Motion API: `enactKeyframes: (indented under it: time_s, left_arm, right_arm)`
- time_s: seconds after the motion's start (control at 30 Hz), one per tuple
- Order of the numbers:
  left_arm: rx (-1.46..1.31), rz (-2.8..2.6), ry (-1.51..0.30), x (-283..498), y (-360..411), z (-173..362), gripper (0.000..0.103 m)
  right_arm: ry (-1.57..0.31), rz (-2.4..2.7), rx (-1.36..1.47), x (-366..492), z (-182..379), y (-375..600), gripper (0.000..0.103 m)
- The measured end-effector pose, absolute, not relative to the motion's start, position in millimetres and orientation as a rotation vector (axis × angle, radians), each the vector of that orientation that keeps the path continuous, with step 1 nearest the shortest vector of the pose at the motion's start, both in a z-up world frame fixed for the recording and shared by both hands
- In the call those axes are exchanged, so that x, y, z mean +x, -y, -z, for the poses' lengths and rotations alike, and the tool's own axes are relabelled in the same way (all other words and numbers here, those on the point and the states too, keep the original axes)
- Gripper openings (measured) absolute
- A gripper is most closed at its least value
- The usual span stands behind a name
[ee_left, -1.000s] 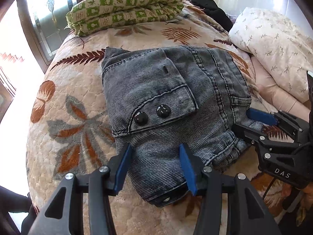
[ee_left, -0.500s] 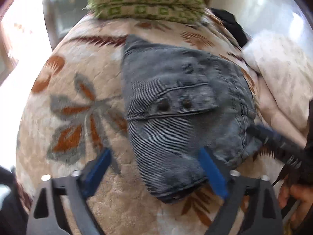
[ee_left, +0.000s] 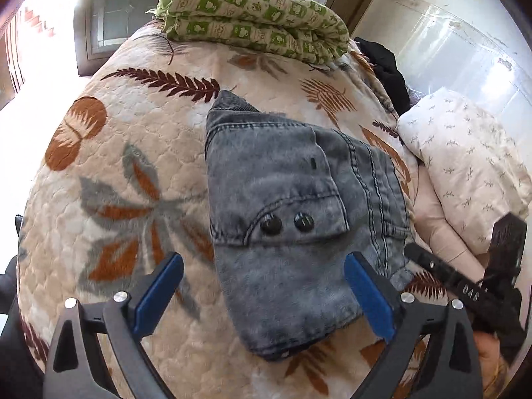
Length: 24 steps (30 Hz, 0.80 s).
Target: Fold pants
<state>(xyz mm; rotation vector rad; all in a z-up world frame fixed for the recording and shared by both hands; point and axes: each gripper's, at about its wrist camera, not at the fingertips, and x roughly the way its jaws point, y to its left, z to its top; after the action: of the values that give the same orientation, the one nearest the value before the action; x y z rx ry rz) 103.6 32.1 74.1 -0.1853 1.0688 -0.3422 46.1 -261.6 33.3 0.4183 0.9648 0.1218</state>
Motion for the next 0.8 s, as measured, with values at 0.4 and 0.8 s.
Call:
enactKeyframes:
  time_s: [0.4, 0.8]
  left_arm:
    - [-0.293, 0.325, -1.169, 145, -31, -42, 0.099]
    - [-0.211, 0.240, -1.168, 147, -16, -36, 0.102]
  right_arm:
    - [-1.021, -0.152, 0.428, 46, -15, 253, 0.073]
    - [-0.961, -0.159, 0.425, 48, -15, 252, 0.085]
